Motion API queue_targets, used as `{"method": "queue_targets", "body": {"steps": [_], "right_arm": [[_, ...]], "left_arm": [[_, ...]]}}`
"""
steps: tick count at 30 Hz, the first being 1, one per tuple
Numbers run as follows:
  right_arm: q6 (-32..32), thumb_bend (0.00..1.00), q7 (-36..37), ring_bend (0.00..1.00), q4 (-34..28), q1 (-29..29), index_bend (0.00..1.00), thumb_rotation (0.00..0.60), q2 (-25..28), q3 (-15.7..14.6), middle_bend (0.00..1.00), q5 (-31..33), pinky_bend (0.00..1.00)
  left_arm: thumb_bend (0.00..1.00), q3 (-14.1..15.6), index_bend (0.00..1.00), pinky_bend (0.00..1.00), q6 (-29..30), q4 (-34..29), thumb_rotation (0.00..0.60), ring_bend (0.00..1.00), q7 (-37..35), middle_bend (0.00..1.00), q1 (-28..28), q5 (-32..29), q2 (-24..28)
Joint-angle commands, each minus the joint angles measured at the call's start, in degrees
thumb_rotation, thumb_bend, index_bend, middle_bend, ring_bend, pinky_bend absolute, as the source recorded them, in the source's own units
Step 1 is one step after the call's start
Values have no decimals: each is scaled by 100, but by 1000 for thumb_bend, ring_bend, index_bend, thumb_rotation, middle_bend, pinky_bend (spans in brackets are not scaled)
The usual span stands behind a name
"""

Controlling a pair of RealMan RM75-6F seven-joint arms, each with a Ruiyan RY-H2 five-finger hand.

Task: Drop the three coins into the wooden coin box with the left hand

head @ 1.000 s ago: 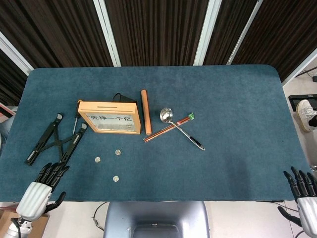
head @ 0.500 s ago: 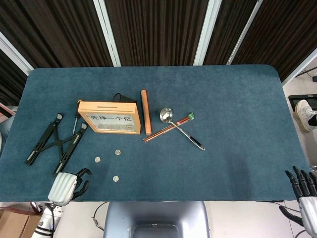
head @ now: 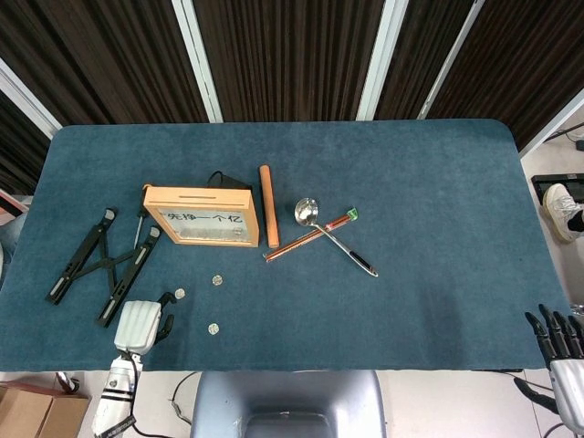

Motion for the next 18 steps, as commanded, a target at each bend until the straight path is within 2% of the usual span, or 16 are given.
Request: {"method": "queue_targets", "body": {"steps": [1, 18], "right_arm": [[-5, 207, 0, 0, 1, 1, 0, 600, 2, -4, 0, -3, 0], [-26, 207, 39, 0, -31, -3, 0, 600, 41, -7, 0, 25, 0]], "left_arm": [[392, -59, 428, 1000, -73, 109, 600, 1000, 94, 1000, -64, -144, -110], [391, -248, 408, 1000, -242, 578, 600, 1000, 386, 1000, -372, -594, -548]]}}
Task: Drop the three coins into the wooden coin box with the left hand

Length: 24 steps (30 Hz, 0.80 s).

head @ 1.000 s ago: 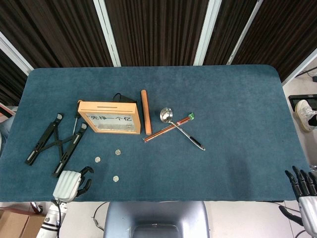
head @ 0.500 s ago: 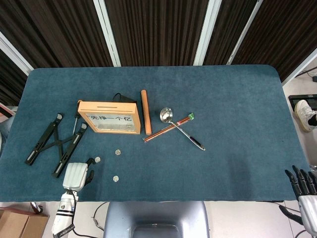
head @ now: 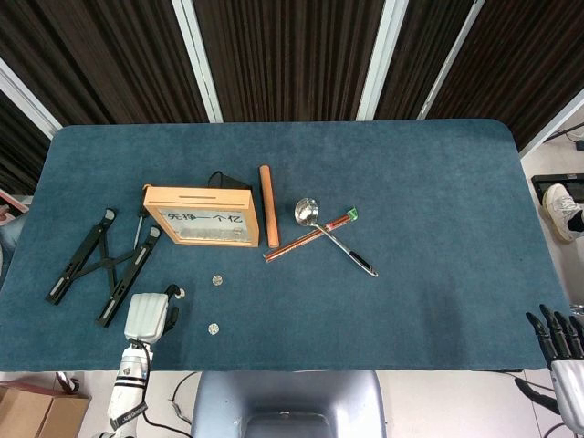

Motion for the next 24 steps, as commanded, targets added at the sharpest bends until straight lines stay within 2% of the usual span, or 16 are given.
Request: {"method": "queue_targets", "body": {"steps": [1, 24], "right_arm": [[-3, 207, 9, 0, -9, -1, 0, 600, 9, 0, 0, 10, 0], [27, 208, 40, 0, -20, -27, 0, 600, 31, 11, 0, 36, 0]], "left_arm": [[390, -48, 408, 1000, -59, 38, 600, 1000, 105, 1000, -51, -123, -55], [391, -60, 404, 1000, -128, 263, 600, 1000, 230, 1000, -247, -417, -239]]}}
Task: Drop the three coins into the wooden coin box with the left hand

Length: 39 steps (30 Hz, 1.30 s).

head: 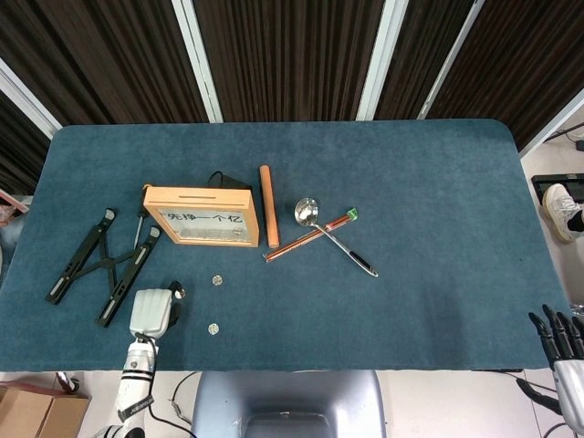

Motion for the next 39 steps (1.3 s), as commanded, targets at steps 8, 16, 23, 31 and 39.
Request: {"method": "queue_targets", "body": {"steps": [8, 16, 23, 31, 39], "right_arm": [[12, 207, 15, 0, 8, -14, 0, 600, 2, 10, 0, 24, 0], [46, 207, 53, 0, 16, -31, 0, 600, 18, 12, 0, 21, 0], [48, 208, 85, 0, 26, -37, 0, 600, 38, -6, 0, -4, 0], [63, 207, 106, 0, 36, -51, 0, 600, 43, -6, 0, 4, 0], [87, 207, 129, 0, 46, -78, 0, 600, 56, -3, 0, 28, 0]], "left_arm": [[389, -6, 406, 1000, -20, 22, 600, 1000, 11, 1000, -74, -58, -23], [391, 9, 423, 1000, -30, 74, 600, 1000, 26, 1000, -113, -101, -52], [394, -14, 517, 1000, -23, 205, 600, 1000, -26, 1000, -158, -123, -102], [402, -6, 538, 1000, 25, 403, 600, 1000, -211, 1000, -193, -37, -167], [401, 36, 525, 1000, 80, 469, 600, 1000, -273, 1000, -212, 46, -167]]}}
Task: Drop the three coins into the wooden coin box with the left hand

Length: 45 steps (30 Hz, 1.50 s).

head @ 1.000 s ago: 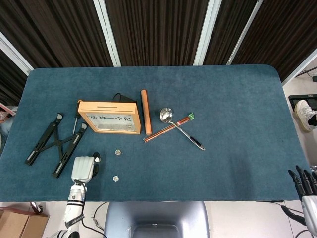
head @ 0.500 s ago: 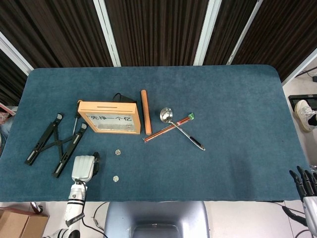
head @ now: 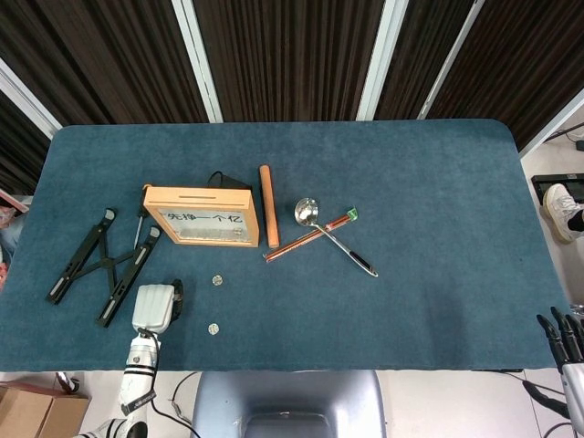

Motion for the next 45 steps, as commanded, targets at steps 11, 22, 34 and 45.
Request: {"method": "queue_targets", "body": {"steps": [11, 22, 34, 45], "right_arm": [[-38, 208, -18, 0, -13, 7, 0, 600, 4, 3, 0, 15, 0], [-44, 207, -20, 0, -11, 6, 0, 600, 3, 10, 0, 24, 0], [-5, 208, 180, 0, -16, -5, 0, 600, 84, 34, 0, 65, 0], [-2, 208, 442, 0, -9, -13, 0, 600, 195, 28, 0, 96, 0]], "left_arm": [[404, -13, 547, 1000, 78, 46, 600, 1000, -103, 1000, -25, 57, 1], [448, -33, 639, 1000, 150, 25, 600, 1000, -190, 1000, -38, 106, 38], [448, -915, 620, 1000, 119, -3695, 600, 1000, 161, 1000, -300, -24, 2151], [465, -2410, 636, 1000, -534, -4677, 600, 1000, 1461, 1000, -1738, -2172, 2907]]}}
